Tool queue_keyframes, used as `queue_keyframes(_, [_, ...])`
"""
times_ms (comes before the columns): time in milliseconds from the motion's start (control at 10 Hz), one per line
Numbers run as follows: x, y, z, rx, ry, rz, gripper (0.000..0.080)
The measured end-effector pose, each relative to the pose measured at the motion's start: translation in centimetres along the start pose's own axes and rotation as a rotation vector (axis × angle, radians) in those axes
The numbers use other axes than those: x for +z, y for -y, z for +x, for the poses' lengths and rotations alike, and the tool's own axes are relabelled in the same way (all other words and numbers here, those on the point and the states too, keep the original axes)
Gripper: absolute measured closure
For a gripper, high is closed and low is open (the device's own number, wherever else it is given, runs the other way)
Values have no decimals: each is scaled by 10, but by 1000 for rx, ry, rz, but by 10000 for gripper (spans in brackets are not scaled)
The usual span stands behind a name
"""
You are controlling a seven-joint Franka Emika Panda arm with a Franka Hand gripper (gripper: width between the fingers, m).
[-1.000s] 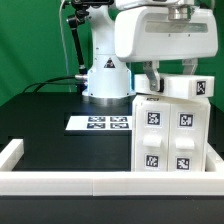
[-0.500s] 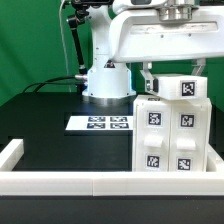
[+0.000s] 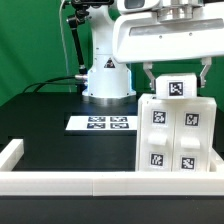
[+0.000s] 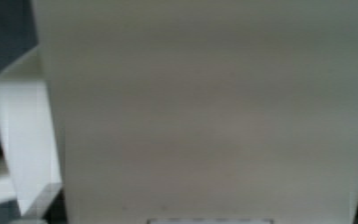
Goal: Assemble cabinet
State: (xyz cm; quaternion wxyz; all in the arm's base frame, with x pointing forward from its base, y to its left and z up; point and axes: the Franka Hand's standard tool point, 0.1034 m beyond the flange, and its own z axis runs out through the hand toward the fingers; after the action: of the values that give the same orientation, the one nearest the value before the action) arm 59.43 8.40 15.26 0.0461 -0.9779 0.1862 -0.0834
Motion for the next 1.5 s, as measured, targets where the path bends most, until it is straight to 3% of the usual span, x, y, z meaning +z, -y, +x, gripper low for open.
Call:
queue_keyframes(400, [1,3,-2,468,-3,42,255])
queue_keyframes(1000, [0,6,0,771,13,73,255])
queue_keyframes(1100, [1,5,0,928,28,91,255])
queue_keyframes(1500, [3,-2,0,1280,74,100,255])
